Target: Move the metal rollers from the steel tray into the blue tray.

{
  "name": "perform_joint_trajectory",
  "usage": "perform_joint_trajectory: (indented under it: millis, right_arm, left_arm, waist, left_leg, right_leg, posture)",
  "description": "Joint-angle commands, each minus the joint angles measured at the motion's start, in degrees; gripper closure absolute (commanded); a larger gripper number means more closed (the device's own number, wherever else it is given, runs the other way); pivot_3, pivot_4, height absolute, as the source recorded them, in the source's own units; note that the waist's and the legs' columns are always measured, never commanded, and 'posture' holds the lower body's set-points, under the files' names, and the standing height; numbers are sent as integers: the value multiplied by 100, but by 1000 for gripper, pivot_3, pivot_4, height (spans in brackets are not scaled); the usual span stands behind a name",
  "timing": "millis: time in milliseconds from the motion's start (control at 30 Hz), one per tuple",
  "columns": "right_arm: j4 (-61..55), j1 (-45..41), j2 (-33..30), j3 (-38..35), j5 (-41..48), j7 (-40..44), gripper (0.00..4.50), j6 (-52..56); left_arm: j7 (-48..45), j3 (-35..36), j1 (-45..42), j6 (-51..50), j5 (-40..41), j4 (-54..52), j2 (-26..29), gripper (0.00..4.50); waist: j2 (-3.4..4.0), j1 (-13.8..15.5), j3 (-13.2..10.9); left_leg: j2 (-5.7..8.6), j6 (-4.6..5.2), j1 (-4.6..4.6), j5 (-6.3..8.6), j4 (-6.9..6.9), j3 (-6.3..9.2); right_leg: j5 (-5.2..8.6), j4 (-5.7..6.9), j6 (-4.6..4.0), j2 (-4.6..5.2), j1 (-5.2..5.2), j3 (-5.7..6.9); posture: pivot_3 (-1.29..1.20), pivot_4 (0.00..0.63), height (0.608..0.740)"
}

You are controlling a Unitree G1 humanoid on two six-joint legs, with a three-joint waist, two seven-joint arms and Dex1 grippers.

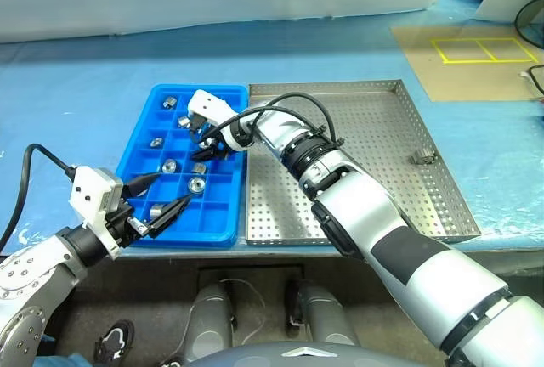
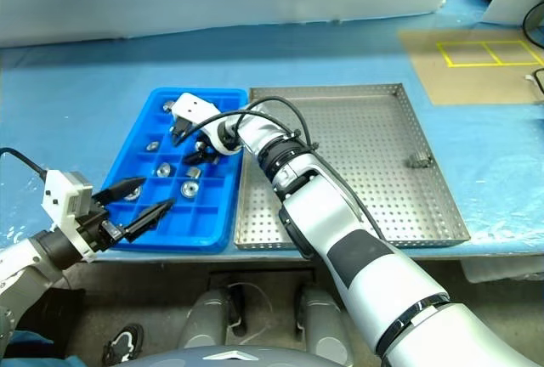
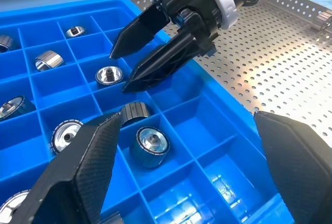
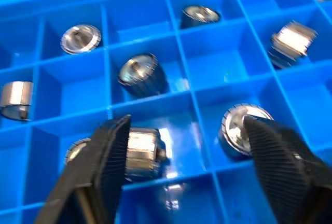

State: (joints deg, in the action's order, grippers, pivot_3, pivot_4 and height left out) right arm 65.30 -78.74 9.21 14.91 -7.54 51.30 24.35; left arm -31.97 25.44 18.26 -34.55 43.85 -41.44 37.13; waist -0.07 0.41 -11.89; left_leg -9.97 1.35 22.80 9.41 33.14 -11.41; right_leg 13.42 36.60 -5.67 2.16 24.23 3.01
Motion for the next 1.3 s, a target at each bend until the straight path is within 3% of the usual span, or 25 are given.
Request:
perform_joint_trajectory:
  millis: [33, 367, 667, 967, 1300]
  right_arm:
    - [-98, -201, 296, 29, 22, 49, 1048, -2]
    - [-447, -249, 313, -107, 416, 929, 1048, 603]
    - [-331, -145, 494, -61, 338, 142, 1048, 402]
    - [-501, -11, 508, 176, 380, 462, 1048, 582]
    - [-457, 163, 637, 337, 324, 273, 1048, 715]
  left_arm:
    - [36, 38, 11, -28, 91, -224, 50, 194]
    - [102, 16, -25, -91, 142, -255, 42, 194]
    - [148, -41, -38, -103, 150, -278, 52, 194]
    - [122, -22, 39, -65, 133, -258, 35, 194]
    - [104, -71, 61, -22, 80, -235, 4, 194]
  waist:
    - [0, -30, 0]
    - [1, -60, -1]
    - [1, -61, -1]
    - [1, -61, -1]
    - [1, -60, -1]
  left_leg:
    - [0, 2, 11, 1, 2, 0]
    - [-3, -4, -21, -2, 9, 0]
    - [-3, -5, -23, -2, 9, 0]
    - [-3, -5, -23, -1, 8, 0]
    - [-3, -5, -23, -2, 8, 0]
  right_leg:
    - [0, 0, 0, 0, 7, 1]
    - [0, 9, 1, 2, -18, 2]
    - [0, 9, 1, 2, -20, 3]
    - [0, 9, 1, 2, -20, 2]
    - [0, 9, 1, 2, -20, 2]
  posture:
    - [-185, 150, 740]
    - [-186, 150, 740]
    - [-181, 150, 740]
    - [-179, 150, 740]
    - [-178, 150, 740]
